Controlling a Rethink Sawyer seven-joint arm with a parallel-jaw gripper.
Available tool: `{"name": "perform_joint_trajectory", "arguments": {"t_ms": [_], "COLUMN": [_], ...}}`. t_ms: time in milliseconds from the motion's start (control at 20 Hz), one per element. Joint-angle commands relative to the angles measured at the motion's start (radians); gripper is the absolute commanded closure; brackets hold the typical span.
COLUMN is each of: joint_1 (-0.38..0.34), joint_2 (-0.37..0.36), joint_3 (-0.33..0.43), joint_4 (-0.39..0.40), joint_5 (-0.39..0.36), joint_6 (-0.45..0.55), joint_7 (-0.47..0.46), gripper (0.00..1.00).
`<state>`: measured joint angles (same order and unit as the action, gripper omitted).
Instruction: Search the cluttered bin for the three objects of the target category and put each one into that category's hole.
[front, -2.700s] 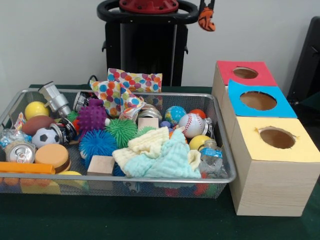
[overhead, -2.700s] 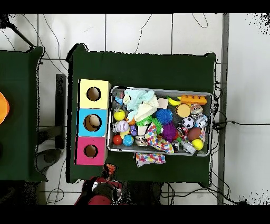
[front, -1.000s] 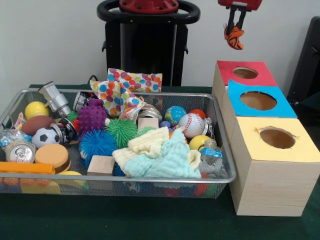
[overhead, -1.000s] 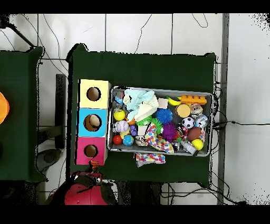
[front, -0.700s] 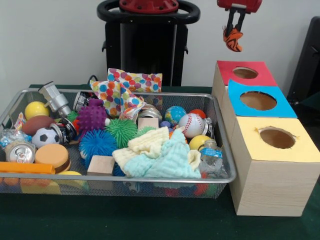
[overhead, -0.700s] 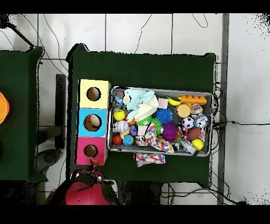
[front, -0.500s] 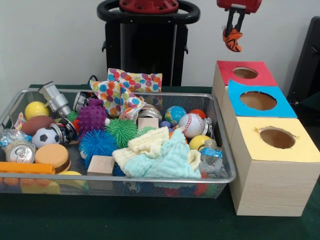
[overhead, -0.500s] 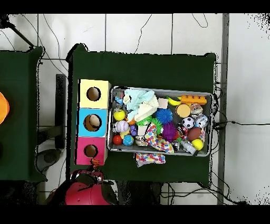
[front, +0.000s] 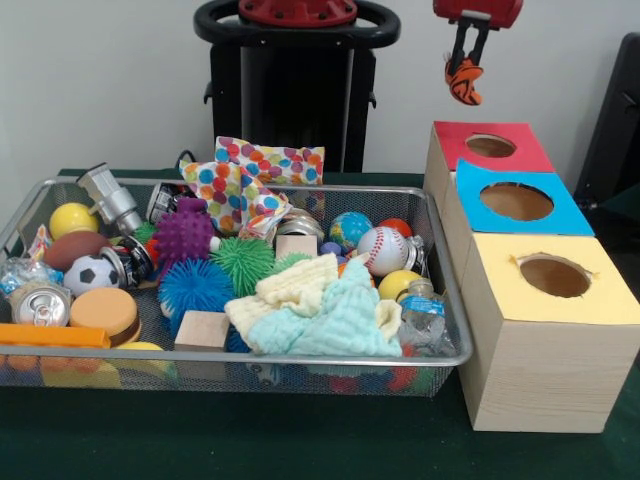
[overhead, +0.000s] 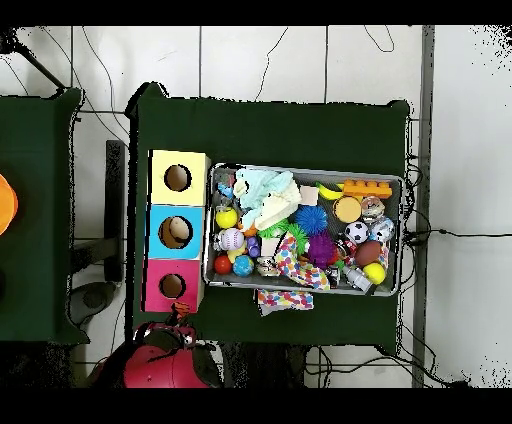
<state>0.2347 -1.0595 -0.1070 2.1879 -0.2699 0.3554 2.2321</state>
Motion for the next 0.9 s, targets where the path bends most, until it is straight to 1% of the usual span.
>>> {"name": "perform_joint_trajectory", "arguments": {"t_ms": [50, 300, 550, 900], "joint_1": [-0.004, 0.028, 0.047, 0.075], "joint_2": [0.034, 0.036, 0.062, 0.079], "joint_3": [-0.004, -0.02, -0.03, -0.04], "joint_4": [-0.081, -0.093, -0.097, -0.098], "joint_5": [0.043, 0.051, 0.063, 0.084], "joint_6": [-0.03, -0.012, -0.038, -0.05], "joint_7": [0.157, 0.176, 0.186, 0.194], "gripper": [1.0, 1.0, 1.0, 1.0]}}
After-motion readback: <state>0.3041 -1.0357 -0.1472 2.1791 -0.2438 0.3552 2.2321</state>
